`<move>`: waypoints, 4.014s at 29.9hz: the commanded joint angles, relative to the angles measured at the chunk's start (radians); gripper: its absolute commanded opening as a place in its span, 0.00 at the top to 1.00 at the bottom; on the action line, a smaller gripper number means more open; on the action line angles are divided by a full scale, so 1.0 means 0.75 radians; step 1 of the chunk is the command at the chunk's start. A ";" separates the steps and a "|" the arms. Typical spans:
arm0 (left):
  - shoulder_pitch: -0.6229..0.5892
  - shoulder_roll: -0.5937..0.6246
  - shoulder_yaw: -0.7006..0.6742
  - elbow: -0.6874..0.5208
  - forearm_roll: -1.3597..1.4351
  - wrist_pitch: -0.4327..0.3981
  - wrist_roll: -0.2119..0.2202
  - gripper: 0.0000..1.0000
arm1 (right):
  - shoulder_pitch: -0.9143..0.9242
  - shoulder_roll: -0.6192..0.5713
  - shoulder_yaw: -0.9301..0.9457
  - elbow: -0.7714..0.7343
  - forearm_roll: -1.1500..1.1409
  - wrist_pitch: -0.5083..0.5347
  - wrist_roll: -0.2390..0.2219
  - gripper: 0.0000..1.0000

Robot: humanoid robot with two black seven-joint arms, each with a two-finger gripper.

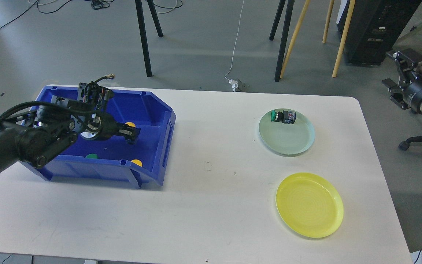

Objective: Pass button and place on color plate

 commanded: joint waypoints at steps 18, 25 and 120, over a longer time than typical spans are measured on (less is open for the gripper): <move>-0.184 0.462 -0.442 -0.629 -0.739 0.000 0.040 0.70 | 0.080 0.092 0.029 0.002 0.008 0.000 0.017 0.09; -0.458 0.065 -0.434 -0.229 -0.956 0.000 0.044 0.70 | 0.172 0.135 0.164 0.014 0.008 0.000 0.017 0.09; -0.554 -0.471 -0.421 0.273 -1.353 0.000 0.091 0.01 | 0.399 0.365 0.522 0.575 0.011 0.000 -0.004 0.87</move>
